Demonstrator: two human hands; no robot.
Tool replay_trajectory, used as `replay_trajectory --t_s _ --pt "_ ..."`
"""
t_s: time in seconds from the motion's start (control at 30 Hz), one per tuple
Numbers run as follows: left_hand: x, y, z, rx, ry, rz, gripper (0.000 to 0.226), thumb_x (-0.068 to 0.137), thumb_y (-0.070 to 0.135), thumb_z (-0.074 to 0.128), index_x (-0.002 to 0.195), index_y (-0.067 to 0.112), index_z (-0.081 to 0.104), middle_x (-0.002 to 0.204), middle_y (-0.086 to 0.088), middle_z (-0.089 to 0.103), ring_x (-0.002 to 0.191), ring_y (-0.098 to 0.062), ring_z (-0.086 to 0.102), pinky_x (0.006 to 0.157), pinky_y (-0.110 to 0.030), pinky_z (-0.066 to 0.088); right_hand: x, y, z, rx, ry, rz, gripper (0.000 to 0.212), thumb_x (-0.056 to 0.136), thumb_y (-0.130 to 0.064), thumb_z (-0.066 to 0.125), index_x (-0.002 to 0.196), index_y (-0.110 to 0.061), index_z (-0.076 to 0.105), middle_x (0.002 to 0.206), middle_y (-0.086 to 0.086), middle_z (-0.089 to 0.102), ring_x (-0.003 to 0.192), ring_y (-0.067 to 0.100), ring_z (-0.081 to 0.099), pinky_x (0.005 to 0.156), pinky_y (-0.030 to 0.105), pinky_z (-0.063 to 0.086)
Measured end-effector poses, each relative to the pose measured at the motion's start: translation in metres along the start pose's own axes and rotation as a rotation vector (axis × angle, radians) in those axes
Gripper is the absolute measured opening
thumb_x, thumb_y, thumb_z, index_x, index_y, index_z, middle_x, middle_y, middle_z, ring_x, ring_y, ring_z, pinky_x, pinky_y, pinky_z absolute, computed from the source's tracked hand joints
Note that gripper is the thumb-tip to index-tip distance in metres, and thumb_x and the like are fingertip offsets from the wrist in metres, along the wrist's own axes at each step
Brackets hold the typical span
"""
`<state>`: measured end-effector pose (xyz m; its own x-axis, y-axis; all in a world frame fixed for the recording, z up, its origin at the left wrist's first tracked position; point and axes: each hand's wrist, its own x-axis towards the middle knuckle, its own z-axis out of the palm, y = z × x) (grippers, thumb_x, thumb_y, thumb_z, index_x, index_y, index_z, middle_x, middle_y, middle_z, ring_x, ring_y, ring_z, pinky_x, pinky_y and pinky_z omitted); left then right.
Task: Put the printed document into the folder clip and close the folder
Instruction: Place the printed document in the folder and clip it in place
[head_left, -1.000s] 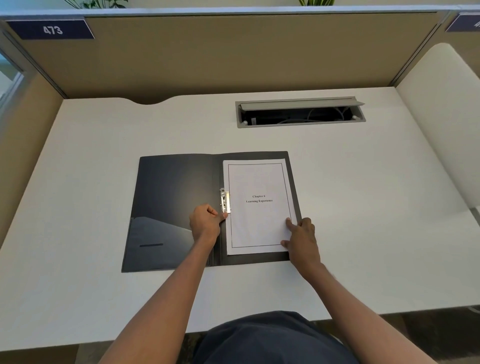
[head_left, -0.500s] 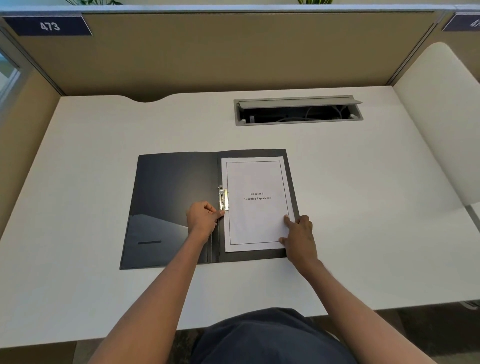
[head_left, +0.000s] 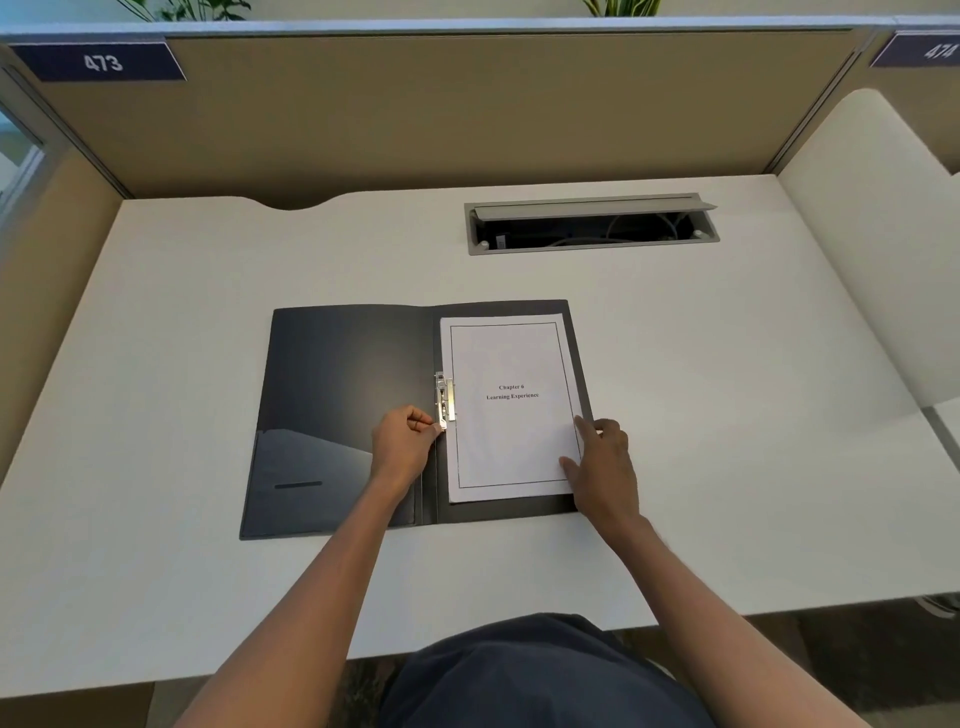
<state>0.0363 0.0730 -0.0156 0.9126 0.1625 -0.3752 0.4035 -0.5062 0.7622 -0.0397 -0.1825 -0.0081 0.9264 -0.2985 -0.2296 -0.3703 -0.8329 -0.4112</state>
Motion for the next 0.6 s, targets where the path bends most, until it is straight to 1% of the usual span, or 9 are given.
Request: replay_trajectory --t_s 0.1,0.17,0.27,0.33,0.37,0.43,0.5,0.6 --pt "0.001 -0.003 -0.009 0.045 0.022 0.064 0.005 0.094 0.017 0.071 0.097 0.013 0.072 0.088 0.001 0.072 0.083 -0.013 0.067 0.07 -0.023 0.054 -0.003 -0.014 0.001 -0.008 0.069 -0.063 0.057 0.096 -0.021 0.061 0.149 -0.013 0.042 0.149 0.009 0.041 0.14 0.027 0.037 0.108 0.039 0.045" --pt "0.003 -0.005 -0.018 0.073 0.065 0.103 0.008 0.096 0.014 0.067 0.102 0.012 0.072 0.093 0.0 0.071 0.087 -0.014 0.065 0.077 -0.023 0.054 -0.007 -0.026 0.006 0.001 0.069 -0.113 0.058 0.098 -0.024 0.057 0.152 -0.014 0.038 0.156 0.007 0.035 0.147 0.025 0.031 0.115 0.039 0.04" --pt "0.008 -0.007 -0.036 0.12 0.147 0.161 0.014 0.099 0.011 0.063 0.109 0.008 0.072 0.102 -0.006 0.072 0.091 -0.014 0.063 0.08 -0.021 0.05 -0.014 -0.045 0.018 -0.038 0.037 -0.232 0.06 0.1 -0.025 0.052 0.156 -0.015 0.032 0.163 0.006 0.027 0.151 0.023 0.028 0.12 0.037 0.033" --pt "0.014 -0.009 -0.05 0.16 0.209 0.197 0.018 0.098 0.011 0.064 0.114 0.005 0.072 0.108 -0.011 0.072 0.096 -0.019 0.065 0.086 -0.026 0.052 -0.019 -0.057 0.028 -0.069 0.011 -0.311 0.062 0.101 -0.026 0.051 0.157 -0.016 0.028 0.166 0.006 0.023 0.153 0.024 0.025 0.122 0.035 0.028" --pt "0.017 -0.01 -0.058 0.175 0.235 0.203 0.021 0.098 0.01 0.064 0.117 0.004 0.071 0.113 -0.013 0.072 0.102 -0.024 0.066 0.092 -0.032 0.053 -0.02 -0.062 0.032 -0.089 -0.005 -0.344 0.063 0.102 -0.027 0.05 0.158 -0.016 0.025 0.168 0.006 0.02 0.154 0.024 0.023 0.123 0.034 0.024" --pt "0.023 -0.014 -0.073 0.191 0.279 0.186 0.029 0.097 0.01 0.064 0.124 0.002 0.069 0.125 -0.017 0.068 0.117 -0.032 0.063 0.106 -0.041 0.049 -0.023 -0.071 0.041 -0.129 -0.041 -0.396 0.065 0.103 -0.031 0.047 0.16 -0.017 0.019 0.17 0.005 0.012 0.156 0.023 0.016 0.125 0.031 0.015" --pt "0.027 -0.019 -0.088 0.227 0.313 0.152 0.038 0.097 0.012 0.063 0.134 0.002 0.063 0.139 -0.019 0.061 0.132 -0.036 0.054 0.114 -0.045 0.042 -0.025 -0.077 0.049 -0.166 -0.076 -0.427 0.067 0.104 -0.034 0.044 0.161 -0.018 0.013 0.171 0.005 0.006 0.158 0.024 0.01 0.125 0.031 0.009" --pt "0.029 -0.031 -0.106 0.338 0.346 0.059 0.054 0.1 0.023 0.061 0.15 0.005 0.048 0.158 -0.021 0.042 0.149 -0.038 0.036 0.122 -0.051 0.03 -0.028 -0.083 0.059 -0.212 -0.109 -0.445 0.068 0.105 -0.039 0.041 0.161 -0.019 0.008 0.171 0.005 -0.001 0.158 0.025 0.005 0.124 0.033 0.002"
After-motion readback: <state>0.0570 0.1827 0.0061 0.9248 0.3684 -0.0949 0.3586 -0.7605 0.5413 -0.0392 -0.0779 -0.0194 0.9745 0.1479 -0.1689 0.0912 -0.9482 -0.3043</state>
